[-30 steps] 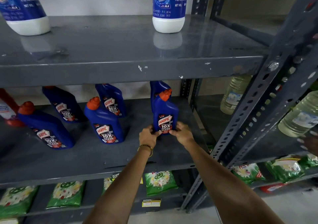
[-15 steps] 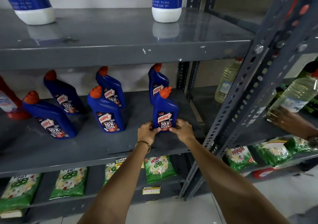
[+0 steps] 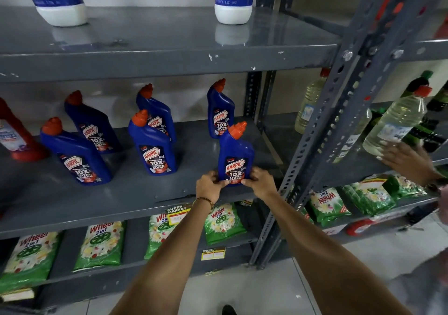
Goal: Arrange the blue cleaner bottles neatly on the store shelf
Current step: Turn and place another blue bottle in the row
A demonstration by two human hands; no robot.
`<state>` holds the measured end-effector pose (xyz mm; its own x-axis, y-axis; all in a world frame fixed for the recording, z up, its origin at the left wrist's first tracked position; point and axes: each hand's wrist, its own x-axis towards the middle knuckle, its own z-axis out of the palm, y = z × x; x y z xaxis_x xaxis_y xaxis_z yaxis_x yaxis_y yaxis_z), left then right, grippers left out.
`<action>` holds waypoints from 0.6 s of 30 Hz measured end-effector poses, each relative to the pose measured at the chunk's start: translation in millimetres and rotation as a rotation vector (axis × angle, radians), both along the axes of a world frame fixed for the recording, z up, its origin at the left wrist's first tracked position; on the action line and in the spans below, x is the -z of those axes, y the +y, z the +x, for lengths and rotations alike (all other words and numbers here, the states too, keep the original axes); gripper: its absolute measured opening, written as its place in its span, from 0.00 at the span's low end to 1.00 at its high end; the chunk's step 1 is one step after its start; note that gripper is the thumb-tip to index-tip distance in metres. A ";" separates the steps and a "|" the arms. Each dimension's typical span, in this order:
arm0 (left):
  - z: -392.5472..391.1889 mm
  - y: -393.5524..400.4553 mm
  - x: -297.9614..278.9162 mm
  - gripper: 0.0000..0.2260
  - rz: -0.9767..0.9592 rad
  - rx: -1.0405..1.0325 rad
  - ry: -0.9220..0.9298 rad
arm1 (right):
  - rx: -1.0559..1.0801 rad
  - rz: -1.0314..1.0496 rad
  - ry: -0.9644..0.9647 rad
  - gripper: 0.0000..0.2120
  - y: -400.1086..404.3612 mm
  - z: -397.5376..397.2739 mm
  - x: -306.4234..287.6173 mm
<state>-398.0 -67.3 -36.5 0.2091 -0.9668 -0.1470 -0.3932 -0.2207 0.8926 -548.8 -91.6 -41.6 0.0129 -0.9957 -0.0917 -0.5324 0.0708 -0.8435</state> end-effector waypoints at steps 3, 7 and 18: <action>-1.5 4.1 -0.6 0.19 0.000 -0.001 0.005 | 0.000 -0.010 0.011 0.15 3.9 -0.5 -0.7; -3.0 6.9 -0.8 0.19 -0.005 -0.001 -0.013 | -0.001 -0.020 0.033 0.14 5.7 -0.6 -0.6; -5.2 8.4 -3.2 0.20 0.035 -0.007 0.004 | -0.031 0.064 -0.059 0.20 3.1 -7.2 1.9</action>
